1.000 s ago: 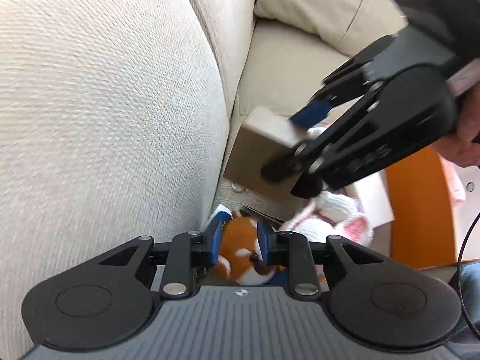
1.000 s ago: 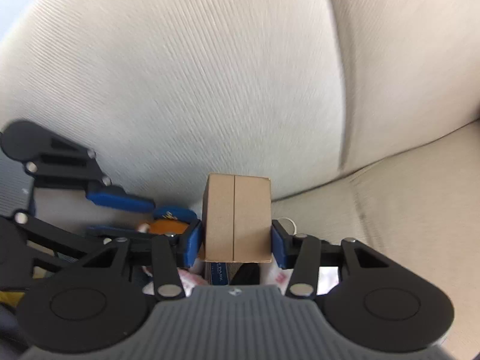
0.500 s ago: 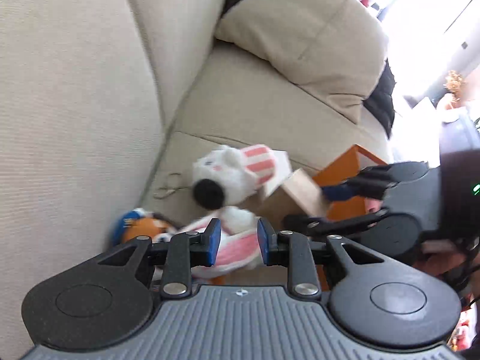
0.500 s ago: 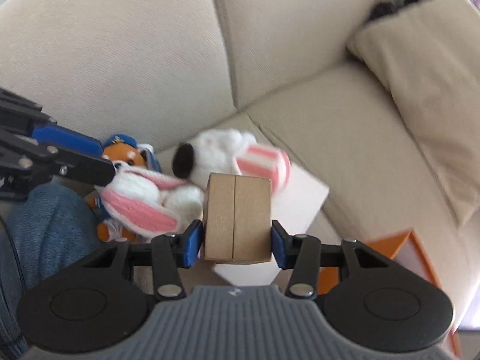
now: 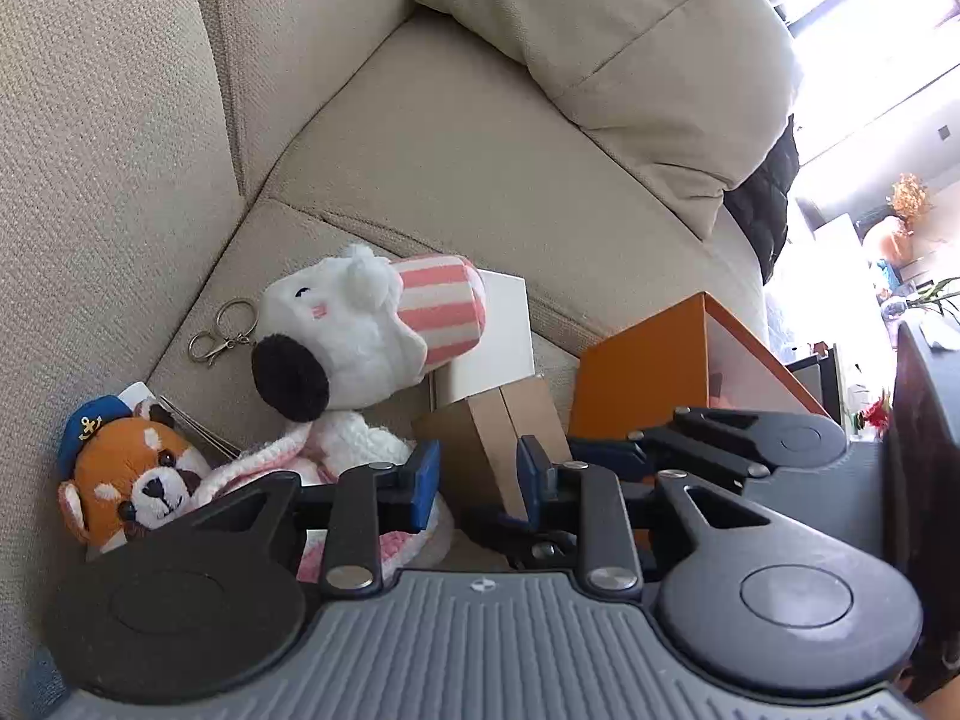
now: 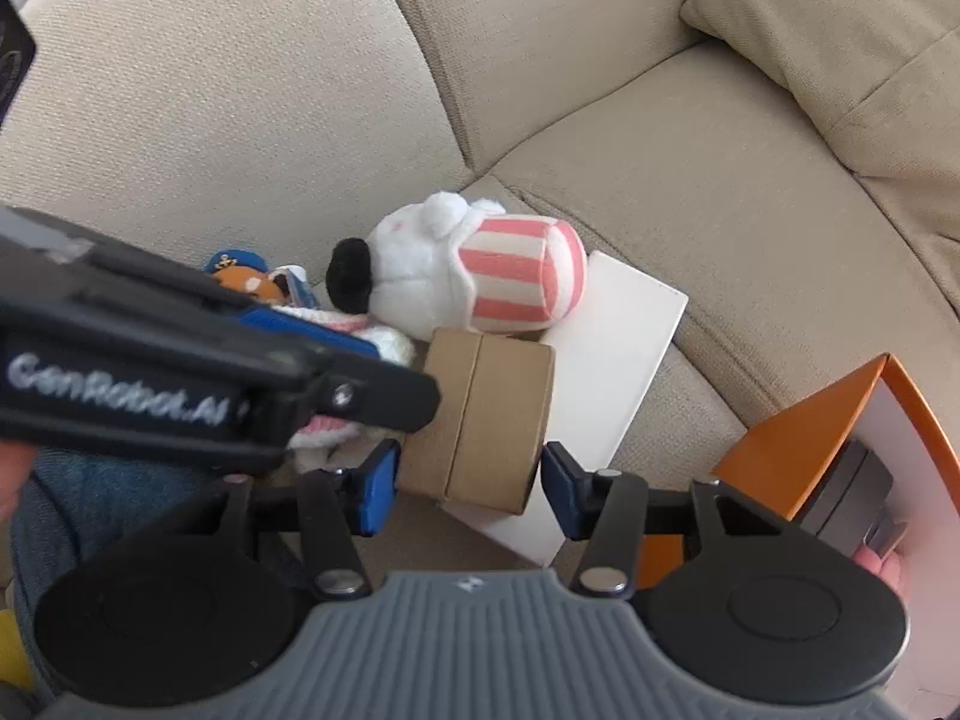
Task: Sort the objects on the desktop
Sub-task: 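Grasp the brown box with the left gripper while the right gripper releases it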
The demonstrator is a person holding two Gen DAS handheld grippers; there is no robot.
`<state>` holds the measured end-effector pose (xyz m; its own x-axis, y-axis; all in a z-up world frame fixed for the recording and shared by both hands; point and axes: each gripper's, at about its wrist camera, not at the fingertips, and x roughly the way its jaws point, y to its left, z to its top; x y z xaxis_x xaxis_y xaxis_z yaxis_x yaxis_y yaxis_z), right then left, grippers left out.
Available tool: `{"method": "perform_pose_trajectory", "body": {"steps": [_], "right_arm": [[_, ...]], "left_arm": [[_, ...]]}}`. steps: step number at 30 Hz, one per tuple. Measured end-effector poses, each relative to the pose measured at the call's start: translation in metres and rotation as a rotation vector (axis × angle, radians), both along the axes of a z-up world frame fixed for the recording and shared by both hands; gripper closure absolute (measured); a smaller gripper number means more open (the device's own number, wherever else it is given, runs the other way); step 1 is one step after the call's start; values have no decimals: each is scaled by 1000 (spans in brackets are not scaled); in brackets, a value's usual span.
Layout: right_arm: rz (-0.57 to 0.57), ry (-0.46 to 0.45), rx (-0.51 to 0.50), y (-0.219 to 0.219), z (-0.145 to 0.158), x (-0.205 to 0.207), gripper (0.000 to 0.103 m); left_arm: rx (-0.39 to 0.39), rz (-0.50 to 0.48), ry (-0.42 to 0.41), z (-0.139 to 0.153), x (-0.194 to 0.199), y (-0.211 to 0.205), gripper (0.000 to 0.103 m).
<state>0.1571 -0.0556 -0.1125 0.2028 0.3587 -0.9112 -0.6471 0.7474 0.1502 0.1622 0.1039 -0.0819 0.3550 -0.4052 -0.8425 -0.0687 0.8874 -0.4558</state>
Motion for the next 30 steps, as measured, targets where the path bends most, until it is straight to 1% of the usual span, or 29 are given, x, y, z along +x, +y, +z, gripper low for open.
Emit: {"method": "perform_pose_trajectory", "body": {"steps": [3,5,6,7,9,14,20,23,26,27,30], "right_arm": [[17,18,34,-1,-2,1,47],[18,45,60,-2,-6,3,47],[15,54,67,-4,-1,1,47],[14,55,69,-5,-3,1,47],[9,55,73,-7,1,-1,48],[5,81,102,-12,4,-4,46],[5,102,149,-17,2,-5,46],[22,118,166,-19,4,-7,47],[50,96,134,-18,10,-11,48],[58,80,119,-18,13,-13,48],[81,34,64,-18,23,-17,48]], "left_arm": [[15,-14,1,2,3,-7,51],[44,-33,6,1,6,-14,51],[61,-46,14,0,7,-19,50],[73,-55,28,-3,8,-22,50],[73,-69,38,-6,10,-28,45],[151,-84,40,-6,15,-44,43],[193,-82,55,-8,15,-47,43],[184,-81,65,-13,14,-45,41],[179,-88,71,-15,14,-45,41],[183,-95,68,-14,13,-46,42],[189,-109,53,-12,11,-48,44]]}}
